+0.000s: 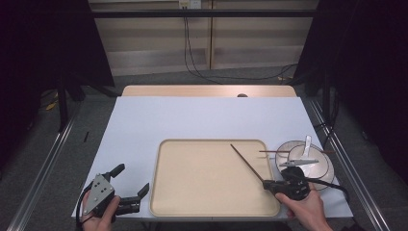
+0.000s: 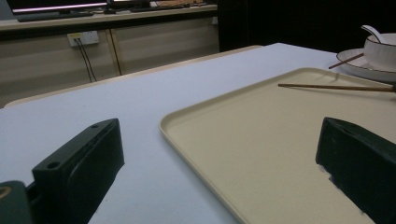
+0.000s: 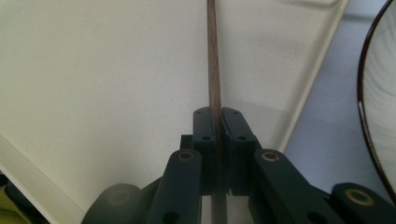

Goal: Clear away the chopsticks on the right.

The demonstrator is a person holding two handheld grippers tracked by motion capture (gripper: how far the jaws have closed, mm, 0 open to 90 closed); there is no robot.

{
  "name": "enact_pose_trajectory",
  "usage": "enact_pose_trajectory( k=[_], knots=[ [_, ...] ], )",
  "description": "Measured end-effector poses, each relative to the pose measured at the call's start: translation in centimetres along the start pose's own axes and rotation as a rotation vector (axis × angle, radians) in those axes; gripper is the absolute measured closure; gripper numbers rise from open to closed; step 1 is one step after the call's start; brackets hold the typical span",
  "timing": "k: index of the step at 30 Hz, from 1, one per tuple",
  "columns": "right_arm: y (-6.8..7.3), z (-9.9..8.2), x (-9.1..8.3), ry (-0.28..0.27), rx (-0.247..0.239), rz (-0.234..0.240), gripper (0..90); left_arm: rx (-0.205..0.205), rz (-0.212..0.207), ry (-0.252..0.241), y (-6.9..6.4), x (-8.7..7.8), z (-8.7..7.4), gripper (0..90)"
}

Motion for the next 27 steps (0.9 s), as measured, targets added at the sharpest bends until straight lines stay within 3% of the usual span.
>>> enact_pose_trajectory(
  k=[11,21,23,26,27],
  knots=[
    [0.48,-0.33,0.48,0.026,-0.004,0.031,81.5,0.019,0.001,0.011,0.17,0.04,-0.08,1.1],
    [0.65,-0.45,0.4,0.026,-0.049,0.041,77.7,0.012,-0.007,0.007,0.09,0.03,-0.07,1.5],
    [0.41,-0.42,0.29,0.022,-0.073,0.028,76.6,0.011,-0.01,0.005,0.04,0.03,-0.05,1.5],
    [0.49,-0.21,-0.03,-0.003,-0.096,0.047,73.3,0.011,-0.008,0.006,0.09,0.03,-0.07,1.5],
    [0.78,0.13,-0.45,-0.034,-0.107,0.084,68.0,0.009,-0.01,0.003,0.06,0.02,-0.04,1.5]
  ],
)
Point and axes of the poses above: each handheld gripper's, and its own axes: x roughly forward along the jaws, z roughly out of its top, y roughly to its left, the point moved 8 cm from there along x, roughly forward along the jaws
